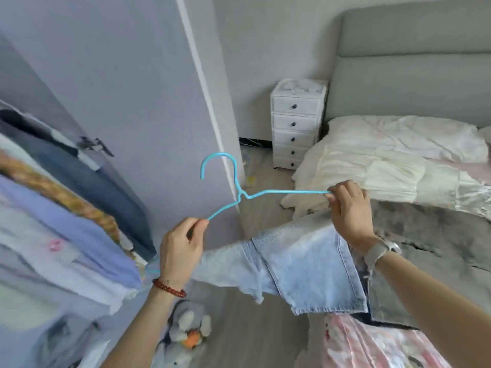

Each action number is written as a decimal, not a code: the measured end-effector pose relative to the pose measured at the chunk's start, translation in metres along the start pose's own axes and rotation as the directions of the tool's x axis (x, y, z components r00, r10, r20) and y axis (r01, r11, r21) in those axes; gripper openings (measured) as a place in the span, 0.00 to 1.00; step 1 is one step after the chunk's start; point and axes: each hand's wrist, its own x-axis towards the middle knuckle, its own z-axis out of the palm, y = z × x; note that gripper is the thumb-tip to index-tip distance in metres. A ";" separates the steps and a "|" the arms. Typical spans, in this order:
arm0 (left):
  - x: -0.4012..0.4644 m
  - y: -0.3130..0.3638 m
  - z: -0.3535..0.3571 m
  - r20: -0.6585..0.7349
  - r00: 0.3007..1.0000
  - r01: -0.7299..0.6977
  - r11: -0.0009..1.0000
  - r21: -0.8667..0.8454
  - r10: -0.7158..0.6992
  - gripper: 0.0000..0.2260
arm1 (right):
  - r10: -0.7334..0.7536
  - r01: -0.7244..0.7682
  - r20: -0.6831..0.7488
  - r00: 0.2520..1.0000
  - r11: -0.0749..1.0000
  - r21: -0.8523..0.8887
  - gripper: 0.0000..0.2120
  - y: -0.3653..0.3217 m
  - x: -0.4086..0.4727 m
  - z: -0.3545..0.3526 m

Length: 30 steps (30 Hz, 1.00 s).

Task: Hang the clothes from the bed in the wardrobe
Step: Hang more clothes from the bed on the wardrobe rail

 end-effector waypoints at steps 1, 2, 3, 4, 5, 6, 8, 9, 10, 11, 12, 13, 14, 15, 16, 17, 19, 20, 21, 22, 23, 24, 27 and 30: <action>-0.008 -0.013 -0.019 -0.052 0.998 0.027 0.999 0.021 -0.026 0.10 | -0.048 0.047 0.034 0.998 0.999 0.021 0.20 -0.021 0.002 0.008; -0.016 -0.024 -0.037 -0.102 0.994 0.054 0.997 0.048 -0.049 0.08 | -0.101 0.098 0.064 0.993 0.994 0.049 0.22 -0.042 0.003 0.016; -0.024 -0.034 -0.054 -0.155 0.985 0.085 0.993 0.078 -0.072 0.06 | -0.168 0.162 0.080 0.983 0.984 0.079 0.24 -0.061 0.003 0.023; -0.032 -0.043 -0.070 -0.211 0.973 0.122 0.987 0.107 -0.098 0.05 | -0.246 0.236 0.089 0.965 0.965 0.111 0.26 -0.081 0.002 0.030; -0.040 -0.051 -0.085 -0.265 0.956 0.162 0.978 0.132 -0.123 0.05 | -0.325 0.309 0.101 0.940 0.940 0.146 0.27 -0.099 0.000 0.037; -0.048 -0.059 -0.100 -0.317 0.939 0.193 0.969 0.153 -0.137 0.06 | -0.392 0.367 0.120 0.912 0.912 0.184 0.27 -0.117 -0.004 0.044; -0.063 -0.075 -0.130 -0.407 0.906 0.221 0.952 0.214 -0.119 0.07 | -0.495 0.451 0.170 0.852 0.859 0.241 0.19 -0.153 -0.012 0.057; -0.070 -0.084 -0.145 -0.446 0.888 0.243 0.936 0.255 -0.109 0.08 | -0.542 0.492 0.188 0.819 0.833 0.254 0.15 -0.171 -0.018 0.065; -0.076 -0.093 -0.160 -0.485 0.868 0.276 0.914 0.296 -0.105 0.08 | -0.589 0.532 0.201 0.782 0.801 0.275 0.13 -0.188 -0.023 0.072; -0.081 -0.103 -0.175 -0.524 0.845 0.316 0.890 0.329 -0.106 0.08 | -0.634 0.561 0.207 0.745 0.763 0.320 0.14 -0.206 -0.027 0.078; -0.086 -0.112 -0.190 -0.564 0.819 0.356 0.865 0.353 -0.107 0.08 | -0.674 0.575 0.206 0.710 0.723 0.384 0.17 -0.224 -0.031 0.084; -0.090 -0.119 -0.204 -0.604 0.790 0.394 0.841 0.371 -0.104 0.08 | -0.710 0.581 0.190 0.678 0.676 0.453 0.19 -0.242 -0.034 0.090; -0.093 -0.125 -0.219 -0.642 0.761 0.430 0.815 0.388 -0.095 0.08 | -0.743 0.584 0.171 0.647 0.627 0.515 0.18 -0.262 -0.036 0.094; -0.096 -0.131 -0.234 -0.674 0.734 0.462 0.790 0.404 -0.084 0.08 | -0.775 0.591 0.157 0.613 0.581 0.561 0.16 -0.283 -0.038 0.098; -0.099 -0.137 -0.249 -0.698 0.712 0.492 0.762 0.421 -0.074 0.08 | -0.801 0.599 0.143 0.581 0.539 0.592 0.15 -0.304 -0.039 0.102; -0.100 -0.144 -0.265 -0.718 0.692 0.530 0.726 0.438 -0.072 0.08 | -0.823 0.604 0.127 0.554 0.502 0.619 0.14 -0.325 -0.039 0.106; -0.101 -0.158 -0.297 -0.767 0.628 0.645 0.638 0.420 -0.130 0.09 | -0.835 0.555 0.137 0.533 0.467 0.689 0.11 -0.369 -0.038 0.114; -0.100 -0.163 -0.311 -0.796 0.577 0.707 0.599 0.376 -0.182 0.10 | -0.838 0.524 0.141 0.527 0.451 0.723 0.09 -0.390 -0.036 0.118; -0.097 -0.167 -0.325 -0.820 0.525 0.754 0.572 0.325 -0.226 0.11 | -0.846 0.505 0.135 0.516 0.427 0.750 0.07 -0.411 -0.035 0.123; -0.093 -0.170 -0.338 -0.835 0.487 0.777 0.563 0.281 -0.256 0.12 | -0.857 0.491 0.123 0.500 0.398 0.775 0.07 -0.431 -0.035 0.129; -0.088 -0.171 -0.349 -0.843 0.464 0.785 0.567 0.249 -0.273 0.13 | -0.867 0.471 0.114 0.485 0.369 0.801 0.07 -0.451 -0.035 0.136; -0.083 -0.172 -0.358 -0.847 0.451 0.786 0.575 0.227 -0.281 0.14 | -0.873 0.442 0.116 0.474 0.350 0.826 0.08 -0.470 -0.035 0.145; -0.072 -0.172 -0.378 -0.871 0.416 0.792 0.574 0.207 -0.260 0.15 | -0.882 0.402 0.158 0.445 0.354 0.844 0.08 -0.516 -0.033 0.177; -0.062 -0.172 -0.393 -0.893 0.409 0.792 0.559 0.247 -0.185 0.16 | -0.859 0.330 0.187 0.477 0.372 0.868 0.08 -0.551 -0.025 0.202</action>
